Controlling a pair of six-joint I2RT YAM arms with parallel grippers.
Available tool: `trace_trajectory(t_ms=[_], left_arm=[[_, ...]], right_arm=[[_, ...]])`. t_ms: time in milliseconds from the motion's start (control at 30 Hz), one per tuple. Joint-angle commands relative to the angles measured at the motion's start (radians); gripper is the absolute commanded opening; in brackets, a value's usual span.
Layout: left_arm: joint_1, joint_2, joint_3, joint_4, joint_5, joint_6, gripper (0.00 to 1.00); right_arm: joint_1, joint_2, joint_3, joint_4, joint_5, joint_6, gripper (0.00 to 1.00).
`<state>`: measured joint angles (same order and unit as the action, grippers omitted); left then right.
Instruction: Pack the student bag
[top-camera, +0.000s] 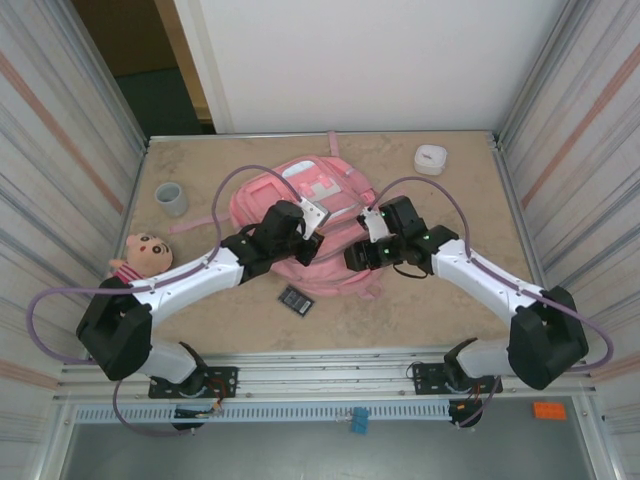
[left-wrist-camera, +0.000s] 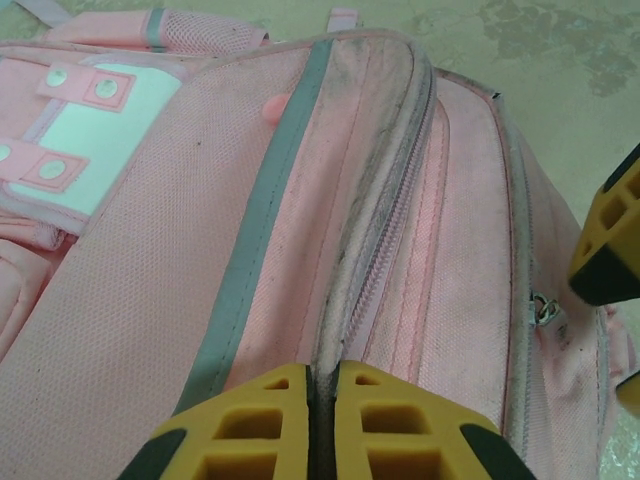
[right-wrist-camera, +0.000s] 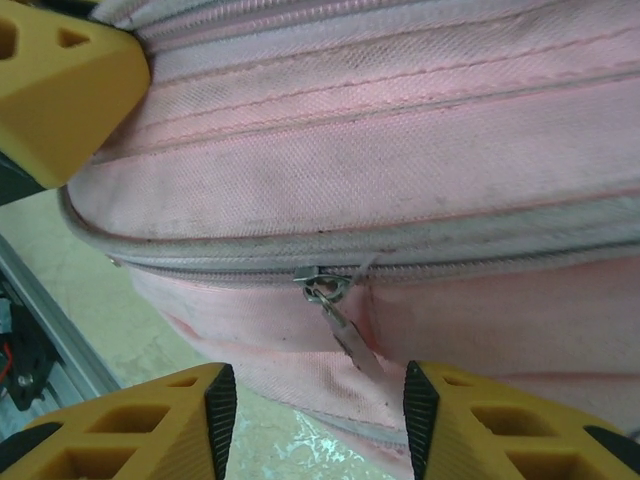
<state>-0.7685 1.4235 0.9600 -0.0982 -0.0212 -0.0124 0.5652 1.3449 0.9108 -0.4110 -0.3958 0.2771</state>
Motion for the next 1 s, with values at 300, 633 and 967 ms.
trace_trajectory(t_ms=[300,633,967], left_arm=[[0.021,-0.052,0.022,0.055,-0.018,-0.034,0.00],[0.040,-0.073,0.013,-0.059,-0.066,0.042,0.00],[0.064,-0.121,-0.038,-0.049,0.016,0.112,0.00]], right_arm=[[0.061,0.095,0.089,-0.071,0.306,0.026,0.06],[-0.081,-0.015,0.031,-0.150,0.293,0.016,0.00],[-0.136,-0.017,0.012,-0.139,0.135,0.010,0.00]])
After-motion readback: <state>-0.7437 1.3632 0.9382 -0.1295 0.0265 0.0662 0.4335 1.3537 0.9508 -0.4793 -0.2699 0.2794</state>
